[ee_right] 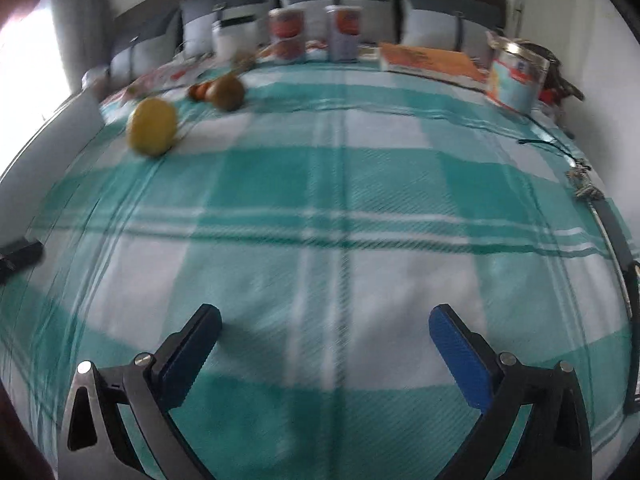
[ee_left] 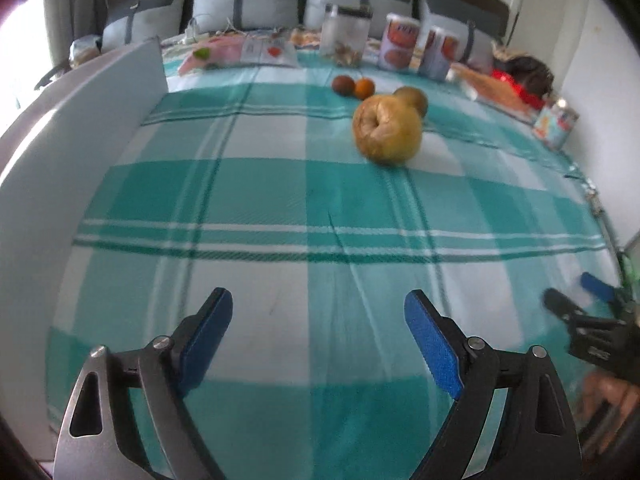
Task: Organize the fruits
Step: 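Move the left tool toward the yellow pear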
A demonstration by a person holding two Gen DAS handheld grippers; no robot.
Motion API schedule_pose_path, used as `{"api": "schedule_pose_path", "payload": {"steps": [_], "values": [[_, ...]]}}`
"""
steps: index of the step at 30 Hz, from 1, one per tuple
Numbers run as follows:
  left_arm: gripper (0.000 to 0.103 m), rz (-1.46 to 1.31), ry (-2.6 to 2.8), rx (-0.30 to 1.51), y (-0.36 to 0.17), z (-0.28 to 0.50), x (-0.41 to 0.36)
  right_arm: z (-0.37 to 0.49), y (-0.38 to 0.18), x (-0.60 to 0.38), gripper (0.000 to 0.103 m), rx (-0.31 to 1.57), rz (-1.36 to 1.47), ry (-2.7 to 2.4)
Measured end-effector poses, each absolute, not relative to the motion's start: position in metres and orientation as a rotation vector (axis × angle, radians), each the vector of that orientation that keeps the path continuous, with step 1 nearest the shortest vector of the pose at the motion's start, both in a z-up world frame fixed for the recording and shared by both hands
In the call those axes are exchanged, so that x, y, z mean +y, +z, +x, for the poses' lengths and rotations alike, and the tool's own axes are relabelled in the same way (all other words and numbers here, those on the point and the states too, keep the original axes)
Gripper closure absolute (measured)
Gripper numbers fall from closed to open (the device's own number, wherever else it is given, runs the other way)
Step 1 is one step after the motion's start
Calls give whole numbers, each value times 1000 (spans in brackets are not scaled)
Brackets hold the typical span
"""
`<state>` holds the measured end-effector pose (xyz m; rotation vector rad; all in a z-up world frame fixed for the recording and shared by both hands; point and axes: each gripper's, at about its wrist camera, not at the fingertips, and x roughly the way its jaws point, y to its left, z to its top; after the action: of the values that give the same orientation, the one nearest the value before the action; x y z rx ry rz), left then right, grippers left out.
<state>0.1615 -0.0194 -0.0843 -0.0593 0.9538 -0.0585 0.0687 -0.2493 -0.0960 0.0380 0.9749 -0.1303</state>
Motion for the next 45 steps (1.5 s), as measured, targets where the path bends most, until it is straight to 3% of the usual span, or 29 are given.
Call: {"api": "schedule_pose_path", "payload": {"steps": [6, 17, 45], "values": [[8, 47, -23, 911, -109, 166, -31, 77, -104, -254, 0, 989, 33, -141], [0, 60, -87, 946, -107, 198, -25, 73, -106, -253, 0, 987, 34, -141], [1, 53, -88, 949, -107, 196, -22, 74, -105, -254, 0, 987, 34, -141]]}}
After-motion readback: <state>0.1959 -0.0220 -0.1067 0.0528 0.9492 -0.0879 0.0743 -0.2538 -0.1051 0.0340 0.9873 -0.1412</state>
